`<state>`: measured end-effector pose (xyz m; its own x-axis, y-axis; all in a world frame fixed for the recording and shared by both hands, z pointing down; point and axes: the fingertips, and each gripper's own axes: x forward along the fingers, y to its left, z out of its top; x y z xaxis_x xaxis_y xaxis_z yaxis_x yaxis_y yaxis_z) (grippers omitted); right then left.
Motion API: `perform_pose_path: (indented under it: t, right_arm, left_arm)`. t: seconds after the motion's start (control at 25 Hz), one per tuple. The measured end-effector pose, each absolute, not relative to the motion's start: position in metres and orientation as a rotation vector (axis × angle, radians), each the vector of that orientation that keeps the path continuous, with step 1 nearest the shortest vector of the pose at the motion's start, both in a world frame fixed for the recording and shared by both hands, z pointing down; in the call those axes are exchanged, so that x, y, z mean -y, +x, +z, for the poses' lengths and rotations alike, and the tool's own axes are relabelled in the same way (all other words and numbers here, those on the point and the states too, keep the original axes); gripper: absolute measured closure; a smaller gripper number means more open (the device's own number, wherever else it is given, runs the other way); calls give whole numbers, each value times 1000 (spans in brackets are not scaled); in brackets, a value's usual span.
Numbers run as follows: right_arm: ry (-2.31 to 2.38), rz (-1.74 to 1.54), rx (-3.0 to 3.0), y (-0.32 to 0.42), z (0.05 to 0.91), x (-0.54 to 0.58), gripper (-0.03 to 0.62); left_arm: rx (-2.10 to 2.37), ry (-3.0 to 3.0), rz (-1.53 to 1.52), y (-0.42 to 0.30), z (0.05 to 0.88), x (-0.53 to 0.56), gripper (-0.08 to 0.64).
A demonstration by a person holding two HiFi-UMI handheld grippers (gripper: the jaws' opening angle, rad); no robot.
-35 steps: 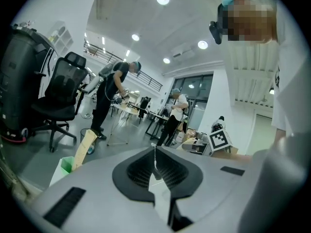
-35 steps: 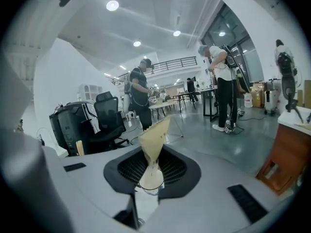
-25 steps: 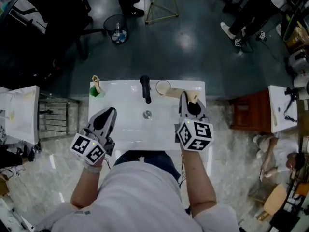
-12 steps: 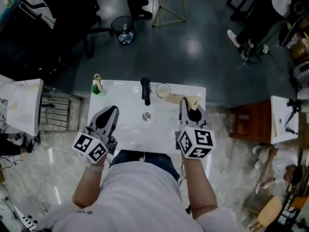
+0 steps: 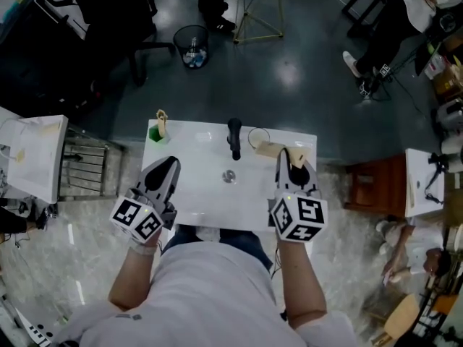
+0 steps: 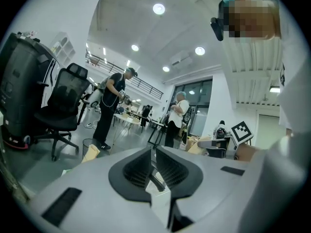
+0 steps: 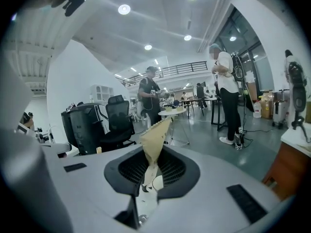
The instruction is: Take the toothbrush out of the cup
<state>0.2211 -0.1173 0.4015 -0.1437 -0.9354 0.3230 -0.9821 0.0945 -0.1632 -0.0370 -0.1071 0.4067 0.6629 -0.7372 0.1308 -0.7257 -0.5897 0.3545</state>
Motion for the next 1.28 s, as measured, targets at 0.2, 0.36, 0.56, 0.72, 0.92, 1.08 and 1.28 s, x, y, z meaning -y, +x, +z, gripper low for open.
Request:
perform_pose_path:
  t: [0.2, 0.36, 0.56, 0.72, 0.92, 1.08, 1.28]
  right_arm:
    - [1998, 472, 2169, 183, 393, 111, 534]
    - [2057, 467, 2102, 156, 392, 103, 534]
    - [2132, 485, 2028, 118, 395, 89, 534]
    - [2175, 509, 1996, 84, 403, 80, 534]
    - [2202, 554, 1987, 48, 411, 69, 534]
    - [2197, 582, 2000, 30, 413, 66, 534]
    - [2182, 631, 2016, 17, 420, 63, 534]
  left_arm:
    - [1124, 2502, -64, -82, 409, 112, 540]
    - [1054, 2523, -68, -112, 411, 117, 538]
    - [970, 2551, -60, -149, 418, 119, 538]
    - [912, 2577, -27, -174, 424, 120, 534]
    - [883, 2586, 21, -198, 432, 123, 515]
    - [879, 2579, 56, -206, 439, 127, 475]
    - [867, 2576, 107, -203, 451, 139, 439]
